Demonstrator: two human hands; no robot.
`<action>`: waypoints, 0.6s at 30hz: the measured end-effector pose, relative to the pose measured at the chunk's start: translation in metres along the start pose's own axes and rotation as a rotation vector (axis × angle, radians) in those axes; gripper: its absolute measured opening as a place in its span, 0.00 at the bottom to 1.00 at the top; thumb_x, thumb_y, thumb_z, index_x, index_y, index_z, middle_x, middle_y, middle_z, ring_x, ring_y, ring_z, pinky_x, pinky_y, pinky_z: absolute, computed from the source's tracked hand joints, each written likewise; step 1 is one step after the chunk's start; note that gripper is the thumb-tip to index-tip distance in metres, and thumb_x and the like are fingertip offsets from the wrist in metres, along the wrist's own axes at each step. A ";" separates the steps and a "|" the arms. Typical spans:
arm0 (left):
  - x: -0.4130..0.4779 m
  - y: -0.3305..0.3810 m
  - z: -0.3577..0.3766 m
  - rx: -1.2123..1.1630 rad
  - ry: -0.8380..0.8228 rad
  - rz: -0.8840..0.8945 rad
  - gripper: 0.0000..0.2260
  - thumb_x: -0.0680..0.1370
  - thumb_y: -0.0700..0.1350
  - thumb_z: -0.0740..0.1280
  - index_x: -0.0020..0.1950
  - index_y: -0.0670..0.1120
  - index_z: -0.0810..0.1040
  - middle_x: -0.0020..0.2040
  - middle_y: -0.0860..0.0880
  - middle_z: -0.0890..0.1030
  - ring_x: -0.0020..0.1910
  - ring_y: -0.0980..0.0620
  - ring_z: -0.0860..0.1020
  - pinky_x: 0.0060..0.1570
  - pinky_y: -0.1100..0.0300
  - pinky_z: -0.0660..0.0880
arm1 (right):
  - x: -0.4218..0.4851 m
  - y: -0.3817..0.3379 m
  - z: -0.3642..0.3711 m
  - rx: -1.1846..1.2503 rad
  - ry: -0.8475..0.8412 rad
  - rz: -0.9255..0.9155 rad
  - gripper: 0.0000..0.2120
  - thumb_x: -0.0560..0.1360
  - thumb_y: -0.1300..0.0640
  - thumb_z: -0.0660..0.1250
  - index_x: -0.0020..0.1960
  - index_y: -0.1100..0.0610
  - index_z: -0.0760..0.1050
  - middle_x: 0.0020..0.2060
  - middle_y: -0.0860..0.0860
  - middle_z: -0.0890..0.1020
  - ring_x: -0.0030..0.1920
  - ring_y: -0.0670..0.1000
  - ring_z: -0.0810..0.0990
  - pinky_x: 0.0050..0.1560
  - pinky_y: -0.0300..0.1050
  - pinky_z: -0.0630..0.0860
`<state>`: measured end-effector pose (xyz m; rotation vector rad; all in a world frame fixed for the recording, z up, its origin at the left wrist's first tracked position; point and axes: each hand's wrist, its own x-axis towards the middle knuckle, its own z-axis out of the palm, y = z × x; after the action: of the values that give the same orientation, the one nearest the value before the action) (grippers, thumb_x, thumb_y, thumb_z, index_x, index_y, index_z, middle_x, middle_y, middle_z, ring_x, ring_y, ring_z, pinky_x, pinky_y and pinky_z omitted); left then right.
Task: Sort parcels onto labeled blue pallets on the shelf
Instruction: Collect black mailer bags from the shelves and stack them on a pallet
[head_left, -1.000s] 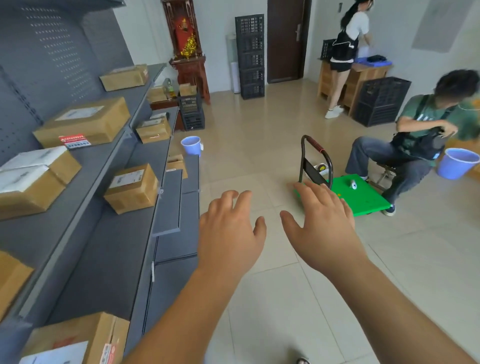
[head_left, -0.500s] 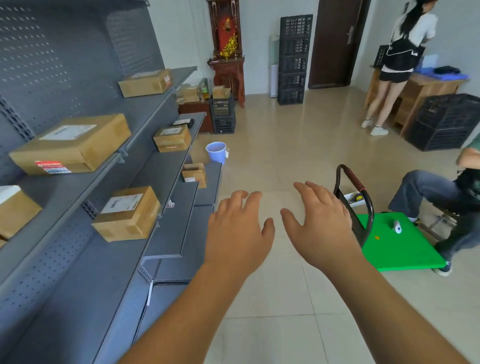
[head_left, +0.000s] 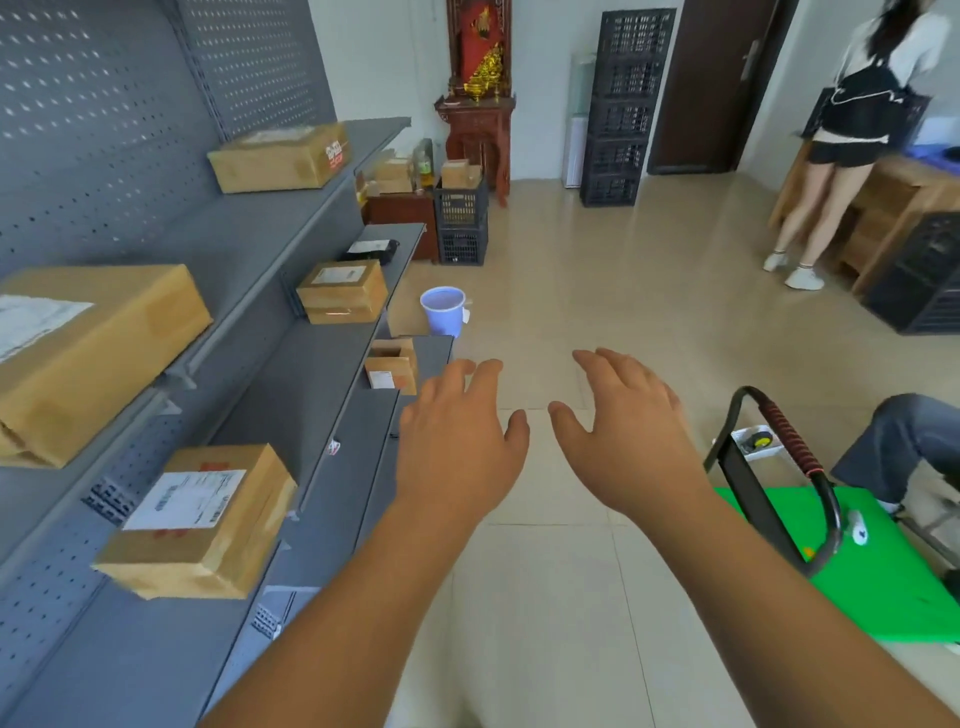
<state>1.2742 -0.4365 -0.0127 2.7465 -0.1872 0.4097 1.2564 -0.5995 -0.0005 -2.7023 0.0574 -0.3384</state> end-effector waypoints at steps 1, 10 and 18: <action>0.021 -0.004 0.004 -0.002 -0.004 0.011 0.24 0.80 0.58 0.63 0.75 0.54 0.68 0.72 0.51 0.71 0.68 0.45 0.70 0.62 0.47 0.70 | 0.020 -0.001 0.004 -0.003 0.000 0.014 0.30 0.80 0.41 0.60 0.79 0.49 0.63 0.78 0.49 0.66 0.79 0.52 0.59 0.78 0.54 0.54; 0.188 -0.020 0.060 0.000 -0.066 0.112 0.24 0.81 0.58 0.63 0.76 0.53 0.67 0.73 0.50 0.70 0.69 0.46 0.70 0.63 0.46 0.70 | 0.174 0.017 0.048 0.002 0.005 0.123 0.30 0.80 0.41 0.60 0.79 0.49 0.63 0.78 0.49 0.66 0.79 0.53 0.60 0.78 0.56 0.55; 0.340 0.004 0.136 0.032 -0.082 0.135 0.24 0.81 0.58 0.62 0.77 0.53 0.66 0.73 0.49 0.71 0.70 0.46 0.70 0.64 0.47 0.71 | 0.331 0.081 0.077 0.020 0.007 0.128 0.30 0.81 0.40 0.59 0.79 0.49 0.62 0.79 0.49 0.65 0.79 0.53 0.59 0.79 0.55 0.54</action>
<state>1.6308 -0.5163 -0.0293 2.7934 -0.3917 0.3374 1.5973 -0.6725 -0.0261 -2.6619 0.2267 -0.3079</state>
